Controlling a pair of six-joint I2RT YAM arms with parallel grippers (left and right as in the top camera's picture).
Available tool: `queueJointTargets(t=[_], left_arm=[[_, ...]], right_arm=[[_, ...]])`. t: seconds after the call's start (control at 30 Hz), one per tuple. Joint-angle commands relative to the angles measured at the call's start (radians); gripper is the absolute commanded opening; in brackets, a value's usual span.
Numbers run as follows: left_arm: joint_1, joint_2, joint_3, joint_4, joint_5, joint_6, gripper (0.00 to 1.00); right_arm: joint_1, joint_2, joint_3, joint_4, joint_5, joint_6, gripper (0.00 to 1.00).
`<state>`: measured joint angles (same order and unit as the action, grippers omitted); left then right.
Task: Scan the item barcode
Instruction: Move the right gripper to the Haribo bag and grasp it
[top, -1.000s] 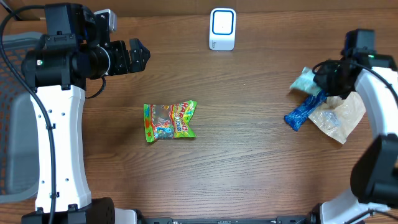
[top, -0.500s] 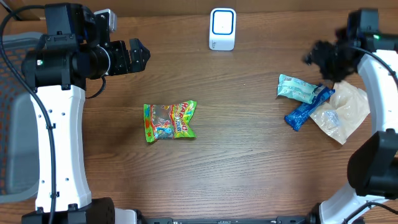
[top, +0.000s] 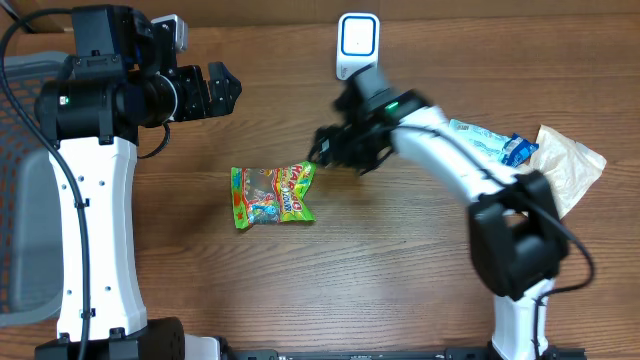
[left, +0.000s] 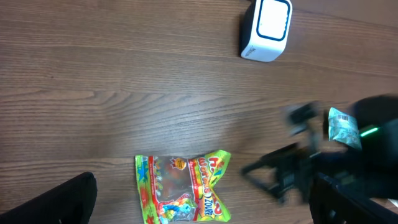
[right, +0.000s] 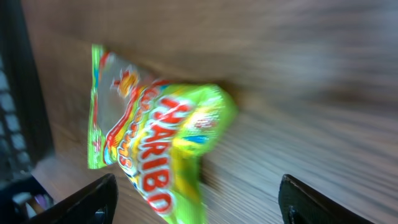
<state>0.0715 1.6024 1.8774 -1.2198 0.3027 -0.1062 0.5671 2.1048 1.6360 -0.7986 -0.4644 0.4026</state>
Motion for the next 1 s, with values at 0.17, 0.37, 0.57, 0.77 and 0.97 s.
queueJointTargets(t=[0.17,0.37,0.57,0.77,0.97], left_arm=[[-0.006,-0.001,0.003,0.001,0.001,-0.014,1.0],[-0.006,-0.001,0.003,0.001,0.001,-0.013,1.0],[-0.006,-0.001,0.003,0.001,0.001,-0.013,0.99],[-0.008,-0.001,0.003,0.001,0.001,-0.014,1.0],[-0.006,0.0,0.003,0.001,0.0,-0.013,1.0]], right_arm=[[0.125,0.005,-0.001,0.057,0.201,0.159,0.74],[0.191,0.005,0.0,0.118,0.261,-0.228,0.75],[0.278,0.005,0.0,0.105,0.225,-0.555,0.82],[0.404,0.035,-0.001,0.103,0.401,-0.675,0.83],[0.453,0.113,-0.001,0.157,0.506,-0.752,0.86]])
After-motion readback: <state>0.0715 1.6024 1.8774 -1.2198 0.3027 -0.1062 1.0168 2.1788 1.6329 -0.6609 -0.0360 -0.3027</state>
